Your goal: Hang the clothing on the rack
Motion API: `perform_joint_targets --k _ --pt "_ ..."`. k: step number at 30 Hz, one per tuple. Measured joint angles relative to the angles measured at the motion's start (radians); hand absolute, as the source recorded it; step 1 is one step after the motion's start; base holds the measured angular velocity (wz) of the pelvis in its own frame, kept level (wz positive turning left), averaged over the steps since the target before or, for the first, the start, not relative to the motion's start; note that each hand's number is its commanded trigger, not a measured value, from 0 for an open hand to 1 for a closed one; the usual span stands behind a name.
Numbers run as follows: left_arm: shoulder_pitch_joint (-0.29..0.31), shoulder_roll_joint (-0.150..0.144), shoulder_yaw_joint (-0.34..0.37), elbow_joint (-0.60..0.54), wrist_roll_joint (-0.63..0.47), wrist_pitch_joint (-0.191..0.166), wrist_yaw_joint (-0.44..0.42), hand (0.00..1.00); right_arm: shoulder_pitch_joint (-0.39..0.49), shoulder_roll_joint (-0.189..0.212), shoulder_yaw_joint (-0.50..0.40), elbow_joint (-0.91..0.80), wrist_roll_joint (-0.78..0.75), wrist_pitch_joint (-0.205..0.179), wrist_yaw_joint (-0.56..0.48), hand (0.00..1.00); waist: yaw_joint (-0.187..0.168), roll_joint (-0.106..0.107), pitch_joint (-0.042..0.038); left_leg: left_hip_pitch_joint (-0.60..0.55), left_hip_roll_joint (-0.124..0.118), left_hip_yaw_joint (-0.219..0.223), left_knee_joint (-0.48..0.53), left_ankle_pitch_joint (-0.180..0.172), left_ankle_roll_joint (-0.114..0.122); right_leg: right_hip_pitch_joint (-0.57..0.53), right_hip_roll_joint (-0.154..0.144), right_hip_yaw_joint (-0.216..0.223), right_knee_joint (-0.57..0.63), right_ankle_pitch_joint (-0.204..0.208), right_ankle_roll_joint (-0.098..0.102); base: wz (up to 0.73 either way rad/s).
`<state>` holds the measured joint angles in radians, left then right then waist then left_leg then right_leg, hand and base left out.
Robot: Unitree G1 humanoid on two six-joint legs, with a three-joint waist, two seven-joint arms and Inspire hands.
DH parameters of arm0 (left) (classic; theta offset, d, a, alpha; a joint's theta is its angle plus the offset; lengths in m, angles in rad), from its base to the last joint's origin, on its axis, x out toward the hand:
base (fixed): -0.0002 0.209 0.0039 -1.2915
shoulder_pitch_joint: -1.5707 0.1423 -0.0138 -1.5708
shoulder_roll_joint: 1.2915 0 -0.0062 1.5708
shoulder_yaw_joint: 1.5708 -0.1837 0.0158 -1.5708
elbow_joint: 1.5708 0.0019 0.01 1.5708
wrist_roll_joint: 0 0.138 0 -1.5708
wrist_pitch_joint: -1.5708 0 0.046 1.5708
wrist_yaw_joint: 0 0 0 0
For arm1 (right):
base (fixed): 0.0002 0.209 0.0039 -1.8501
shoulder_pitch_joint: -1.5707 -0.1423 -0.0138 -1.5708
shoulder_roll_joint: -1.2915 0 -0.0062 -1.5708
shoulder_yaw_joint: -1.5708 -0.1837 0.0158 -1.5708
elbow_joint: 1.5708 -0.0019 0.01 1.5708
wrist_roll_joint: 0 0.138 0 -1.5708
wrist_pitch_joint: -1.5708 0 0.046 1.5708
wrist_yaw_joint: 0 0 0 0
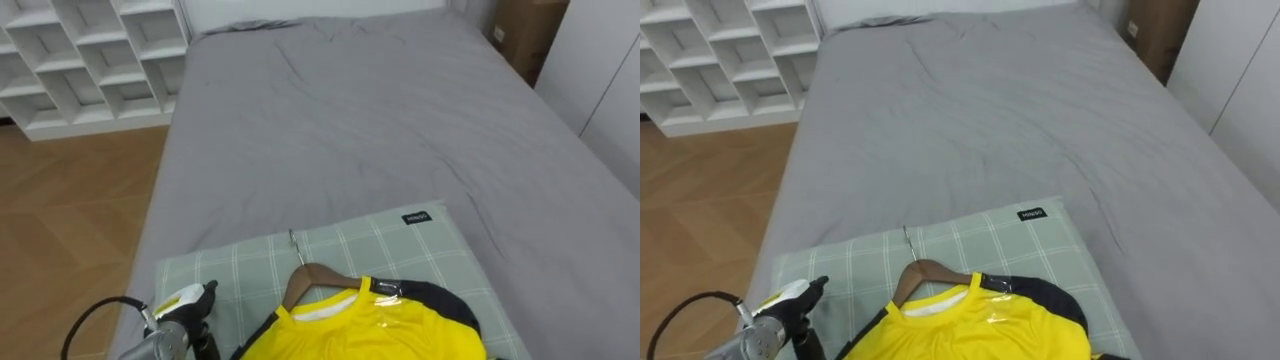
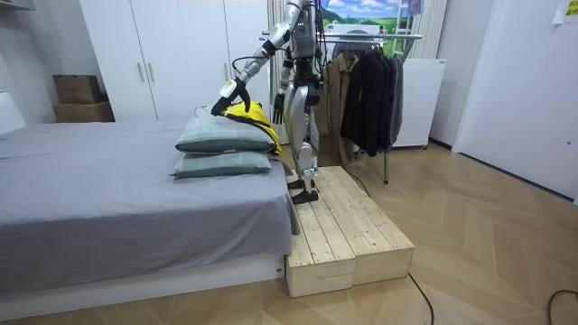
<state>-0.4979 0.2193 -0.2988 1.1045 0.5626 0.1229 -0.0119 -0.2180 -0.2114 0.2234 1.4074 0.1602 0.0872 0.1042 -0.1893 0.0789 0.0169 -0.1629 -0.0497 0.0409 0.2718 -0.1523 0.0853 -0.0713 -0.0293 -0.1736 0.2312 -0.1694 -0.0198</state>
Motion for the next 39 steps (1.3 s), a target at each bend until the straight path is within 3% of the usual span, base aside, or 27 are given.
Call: perform_joint_targets --k 12,20,28,39 --pt "0.006 -0.031 0.0 -0.005 -0.014 -0.021 -0.001 0.0 0.002 0.003 0.001 0.0 0.013 -0.003 0.009 0.0 -0.002 -0.003 0.0059 -0.003 0.0 -0.004 -0.005 0.0 0.0 0.004 0.003 0.001 -0.011 0.0 0.0 0.0" --pt "0.006 -0.033 -0.001 -0.005 -0.043 -0.041 0.0 0.0 0.002 0.004 0.002 0.001 0.03 -0.004 0.009 0.0 -0.003 -0.008 0.0097 -0.003 -0.001 -0.008 -0.013 0.0 0.0 0.0 0.003 -0.001 -0.011 0.0 0.0 0.0" --pt "0.006 -0.037 -0.001 -0.005 -0.043 -0.04 0.006 0.0 -0.007 0.015 0.001 0.001 0.029 -0.003 0.007 0.0 -0.013 -0.028 0.0221 -0.022 -0.003 -0.012 -0.014 0.0 -0.001 -0.022 0.002 -0.004 -0.01 0.0 0.0 0.0" --pt "0.005 -0.055 0.006 -0.005 -0.044 -0.041 0.04 0.0 -0.023 0.023 0.001 -0.003 0.03 -0.001 0.008 0.0 -0.023 -0.03 0.0204 -0.078 0.0 -0.001 0.004 0.001 -0.001 -0.085 0.001 0.001 0.017 0.0 0.0 -0.02"
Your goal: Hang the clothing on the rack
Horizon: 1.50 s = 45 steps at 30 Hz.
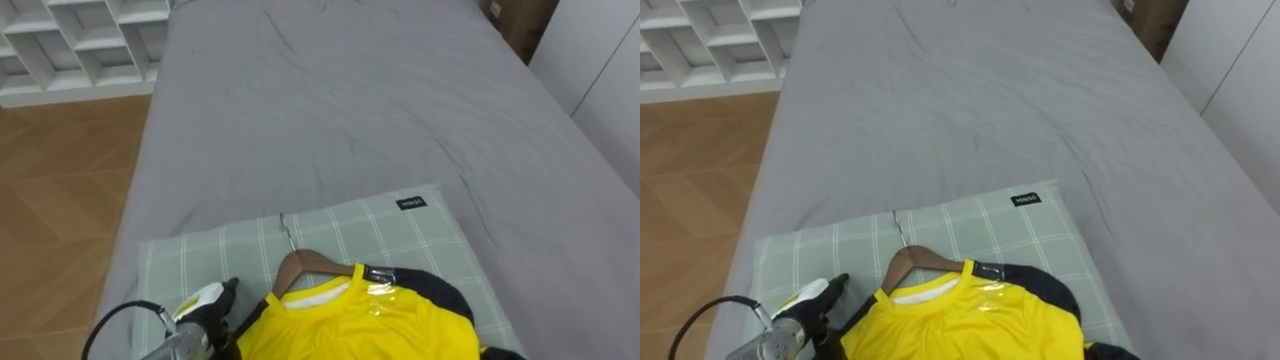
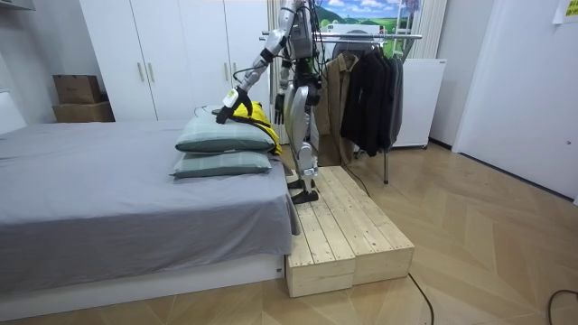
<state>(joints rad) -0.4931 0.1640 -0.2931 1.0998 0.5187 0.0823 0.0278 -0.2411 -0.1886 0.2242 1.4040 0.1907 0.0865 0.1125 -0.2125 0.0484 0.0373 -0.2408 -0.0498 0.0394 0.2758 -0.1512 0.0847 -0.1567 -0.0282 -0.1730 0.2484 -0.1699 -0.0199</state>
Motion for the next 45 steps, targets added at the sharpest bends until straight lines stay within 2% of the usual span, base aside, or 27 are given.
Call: perform_joint_targets --k 10,15,23,30,33,39,45 --pt "-0.002 -0.004 0.009 0.0 -0.007 -0.001 0.009 0.0 -0.012 0.001 0.025 0.001 0.0 -0.001 0.0 0.0 -0.002 -0.003 -0.0007 -0.013 0.001 0.013 0.001 0.002 0.002 -0.017 0.0 0.012 0.01 0.0 0.0 -0.03" --pt "-0.002 -0.02 0.019 -0.001 -0.018 -0.001 0.015 0.0 -0.012 0.002 0.028 0.0 0.0 -0.001 -0.001 0.0 0.003 -0.01 -0.0007 -0.011 0.001 0.017 0.001 0.003 0.003 -0.021 -0.001 0.018 0.011 -0.001 0.0 -0.01" --pt "-0.02 -0.032 0.019 0.003 -0.126 -0.003 0.028 0.0 -0.019 0.009 0.048 -0.001 0.001 -0.001 -0.016 0.0 0.002 -0.012 -0.0004 -0.018 0.002 0.016 0.009 0.003 0.003 -0.022 0.0 0.018 0.011 -0.001 0.0 0.0" --pt "-0.02 -0.043 0.021 0.029 -0.204 -0.027 0.058 0.0 -0.031 0.045 0.049 0.001 0.039 0.0 -0.038 0.0 0.012 -0.028 0.0098 -0.019 0.002 0.014 0.017 0.003 0.003 -0.027 -0.003 0.02 0.027 -0.007 -0.002 0.0" --pt "-0.02 -0.065 0.046 0.028 -0.216 -0.033 0.083 0.0 -0.031 0.046 0.049 0.006 0.049 0.003 -0.037 0.0 0.027 -0.031 0.0086 -0.027 0.001 0.011 0.017 0.003 0.003 -0.035 -0.002 0.02 0.029 -0.011 -0.002 0.0" --pt "-0.016 -0.098 0.093 0.031 -0.253 -0.04 0.147 0.0 -0.034 0.068 0.049 0.0 0.045 0.001 -0.036 0.0 0.03 -0.036 0.0076 -0.037 0.001 0.011 0.024 0.003 0.003 -0.051 -0.003 0.02 0.048 -0.011 -0.002 0.0" --pt "-0.015 -0.121 0.093 0.041 -0.252 -0.04 0.199 0.0 -0.033 0.072 0.061 -0.004 0.044 0.002 -0.038 0.0 0.03 -0.039 0.0057 -0.044 0.001 0.012 0.024 0.003 0.003 -0.058 -0.004 0.018 0.046 -0.011 -0.002 0.0"
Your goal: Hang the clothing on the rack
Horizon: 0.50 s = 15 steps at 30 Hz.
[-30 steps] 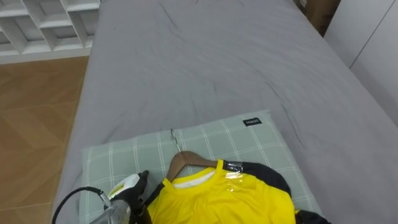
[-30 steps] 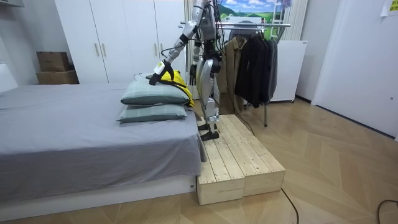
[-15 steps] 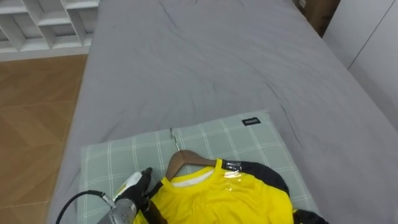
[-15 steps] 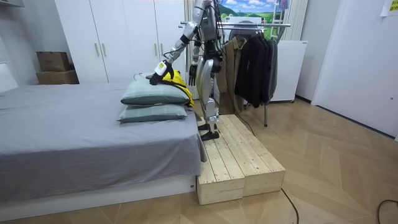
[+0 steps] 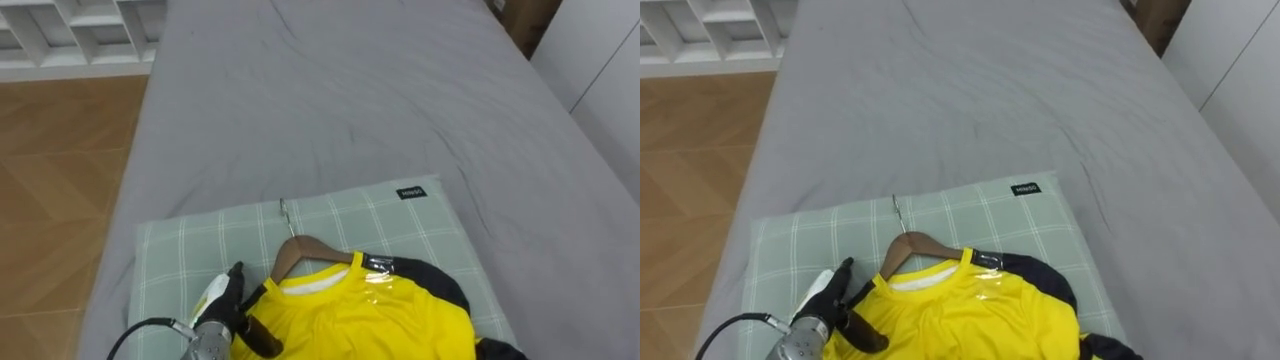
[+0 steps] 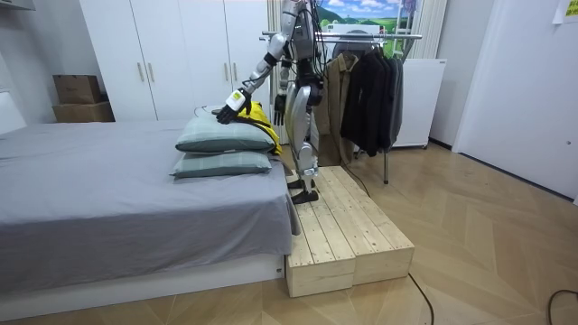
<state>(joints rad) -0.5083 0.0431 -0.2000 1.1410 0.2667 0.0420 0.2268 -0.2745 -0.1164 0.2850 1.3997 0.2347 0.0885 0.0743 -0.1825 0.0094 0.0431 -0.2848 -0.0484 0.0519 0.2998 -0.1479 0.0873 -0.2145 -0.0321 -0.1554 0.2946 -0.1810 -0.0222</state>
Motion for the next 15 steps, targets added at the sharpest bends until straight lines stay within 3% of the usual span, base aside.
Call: perform_joint_targets --k 7,15 --pt "0.001 -0.004 0.0 0.015 0.001 0.0 0.022 0.0 0.0 0.008 0.0 0.0 0.0 0.0 0.002 0.0 0.0 -0.014 -0.0088 0.001 0.001 -0.001 -0.002 0.0 0.0 -0.001 0.001 0.0 -0.002 0.001 -0.001 0.0" --pt "0.001 -0.001 -0.001 0.025 0.011 0.0 0.028 0.0 0.0 0.009 -0.001 0.0 0.001 0.011 0.001 0.0 0.002 -0.015 -0.0097 0.001 0.003 -0.002 -0.001 0.0 0.0 -0.001 0.004 0.002 -0.001 0.005 -0.004 0.0"
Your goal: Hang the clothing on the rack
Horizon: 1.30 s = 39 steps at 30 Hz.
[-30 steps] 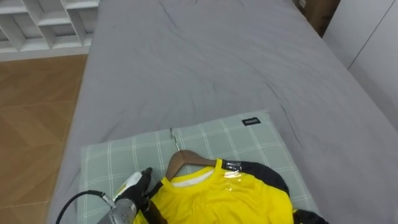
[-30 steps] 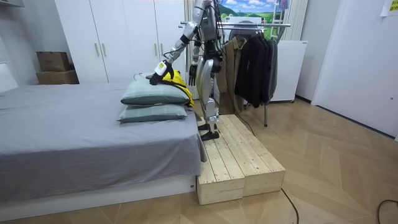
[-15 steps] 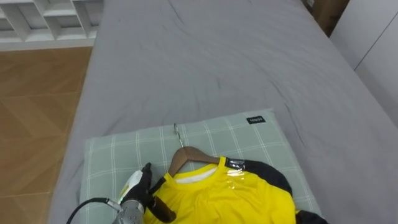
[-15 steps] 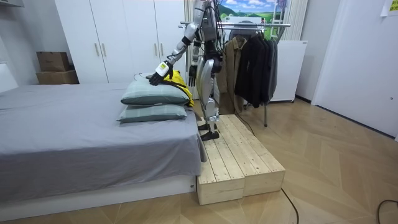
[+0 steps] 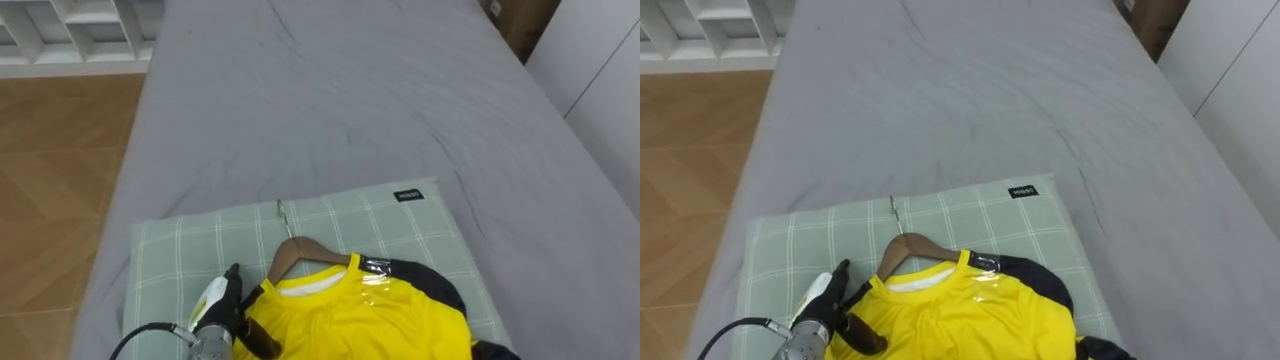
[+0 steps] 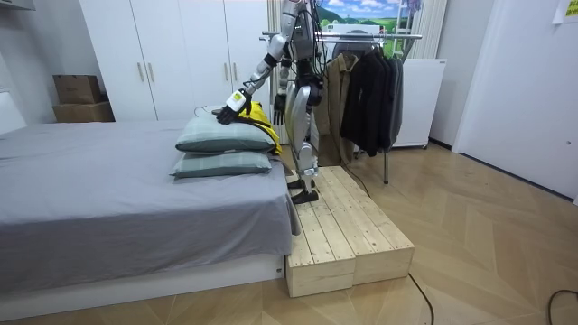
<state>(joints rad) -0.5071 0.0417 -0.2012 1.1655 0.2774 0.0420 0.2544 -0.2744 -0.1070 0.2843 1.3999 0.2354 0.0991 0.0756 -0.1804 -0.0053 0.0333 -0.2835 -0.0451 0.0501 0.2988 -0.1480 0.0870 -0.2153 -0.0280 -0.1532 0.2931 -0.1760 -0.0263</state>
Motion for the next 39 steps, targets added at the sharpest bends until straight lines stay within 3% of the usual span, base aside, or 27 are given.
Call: perform_joint_targets --k 7,11,12,13,14,18,25,39 --pt "0.0 0.005 -0.001 0.03 0.001 -0.007 0.003 0.0 0.0 0.0 0.0 0.002 0.002 0.012 -0.001 0.0 0.0 0.002 0.0006 0.001 0.003 0.0 0.001 0.002 -0.003 0.001 0.003 0.0 0.0 0.004 -0.004 0.0" --pt "0.0 0.005 -0.008 0.033 0.002 -0.009 0.008 0.0 -0.001 0.0 -0.001 0.004 0.011 0.012 -0.01 0.0 -0.001 0.009 0.0049 -0.001 0.004 -0.001 -0.007 0.003 -0.004 0.0 0.004 -0.003 -0.002 0.007 -0.004 0.0" --pt "0.0 0.005 -0.009 0.033 0.007 -0.01 0.008 0.14 -0.001 0.0 -0.001 0.004 0.013 0.012 -0.01 0.0 -0.001 0.012 0.0065 -0.002 0.004 -0.001 -0.007 0.003 -0.004 0.0 0.004 -0.003 -0.002 0.007 -0.004 0.0" --pt "0.0 0.005 -0.009 0.033 0.01 -0.014 0.01 0.74 -0.001 0.0 -0.001 0.004 0.018 0.011 -0.011 0.0 -0.001 0.014 0.0079 -0.005 0.004 -0.001 -0.008 0.003 -0.005 -0.003 0.004 -0.003 -0.001 0.007 -0.004 0.0" --pt "0.0 0.005 -0.009 0.033 0.01 -0.017 0.011 1.0 -0.002 0.0 -0.001 0.004 0.022 0.011 -0.01 0.0 -0.001 0.016 0.0082 -0.007 0.004 -0.001 -0.008 0.003 -0.005 -0.007 0.004 -0.003 0.0 0.007 -0.004 0.0" --pt "0.0 0.009 -0.008 0.033 0.019 -0.027 0.043 1.0 -0.005 0.001 -0.001 0.005 0.031 0.011 -0.01 0.0 0.001 0.02 0.0112 -0.022 0.004 -0.001 -0.009 0.006 -0.008 -0.023 0.004 -0.004 0.001 0.007 -0.005 0.0" --pt "-0.005 0.049 -0.007 0.032 0.044 -0.04 0.089 1.0 -0.023 0.001 0.0 0.004 0.031 0.011 -0.008 0.0 0.003 0.019 0.0128 -0.025 0.004 0.001 -0.012 0.006 -0.009 -0.032 0.003 0.0 -0.001 0.007 -0.005 -0.01" --pt "0.01 0.027 -0.007 0.036 0.028 -0.022 0.066 1.0 -0.029 0.002 -0.001 0.002 0.035 0.005 -0.008 0.0 0.012 0.014 0.0159 -0.047 0.002 0.0 -0.015 0.008 -0.007 -0.052 0.001 -0.002 -0.003 0.007 -0.004 0.0"
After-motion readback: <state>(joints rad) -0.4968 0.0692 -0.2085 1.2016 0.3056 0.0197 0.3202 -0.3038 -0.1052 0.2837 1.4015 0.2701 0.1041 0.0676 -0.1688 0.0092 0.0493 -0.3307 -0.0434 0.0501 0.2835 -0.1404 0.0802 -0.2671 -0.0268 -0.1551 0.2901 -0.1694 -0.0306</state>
